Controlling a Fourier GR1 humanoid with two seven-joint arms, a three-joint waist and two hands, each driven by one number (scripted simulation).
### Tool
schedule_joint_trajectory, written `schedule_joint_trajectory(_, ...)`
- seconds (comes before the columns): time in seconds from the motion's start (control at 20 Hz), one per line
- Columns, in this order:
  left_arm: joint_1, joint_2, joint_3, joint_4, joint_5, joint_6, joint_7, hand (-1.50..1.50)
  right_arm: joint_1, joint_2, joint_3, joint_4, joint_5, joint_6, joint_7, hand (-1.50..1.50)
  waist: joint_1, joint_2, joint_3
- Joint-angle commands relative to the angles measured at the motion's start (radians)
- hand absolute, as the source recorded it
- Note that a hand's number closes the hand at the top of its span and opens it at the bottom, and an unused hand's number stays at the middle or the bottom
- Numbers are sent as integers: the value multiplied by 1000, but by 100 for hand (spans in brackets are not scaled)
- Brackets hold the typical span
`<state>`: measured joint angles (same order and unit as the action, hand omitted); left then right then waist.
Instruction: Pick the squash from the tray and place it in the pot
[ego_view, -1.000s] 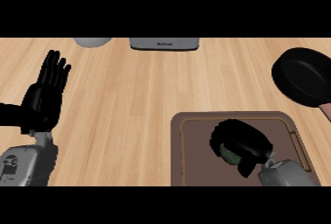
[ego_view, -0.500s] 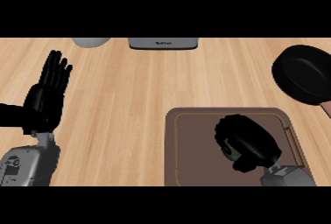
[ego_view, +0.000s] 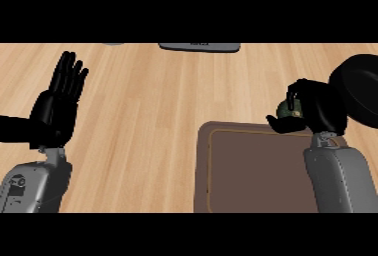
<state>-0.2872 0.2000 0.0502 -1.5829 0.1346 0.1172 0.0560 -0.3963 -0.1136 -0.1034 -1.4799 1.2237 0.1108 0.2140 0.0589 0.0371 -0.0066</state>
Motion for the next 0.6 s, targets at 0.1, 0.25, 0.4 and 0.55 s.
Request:
schedule_joint_trajectory(0.1, -22, -12, -20, 2, 0, -9, 2, 0, -213, -29, -175, 60, 184, -101, 397, 150, 41, 7, -4)
schedule_joint_trajectory(0.25, -30, -21, -40, -9, 6, -20, 13, 0, -314, -71, -221, 107, 303, -146, 562, 150, 72, 9, -2)
schedule_joint_trajectory(0.4, -43, -20, -45, 9, -3, -21, 7, 0, -424, -106, -226, 167, 448, -158, 729, 150, 87, 13, -3)
schedule_joint_trajectory(0.55, -57, -18, -39, 27, 1, -28, -4, 0, -528, -159, -241, 269, 559, -166, 852, 150, 88, 17, 0)
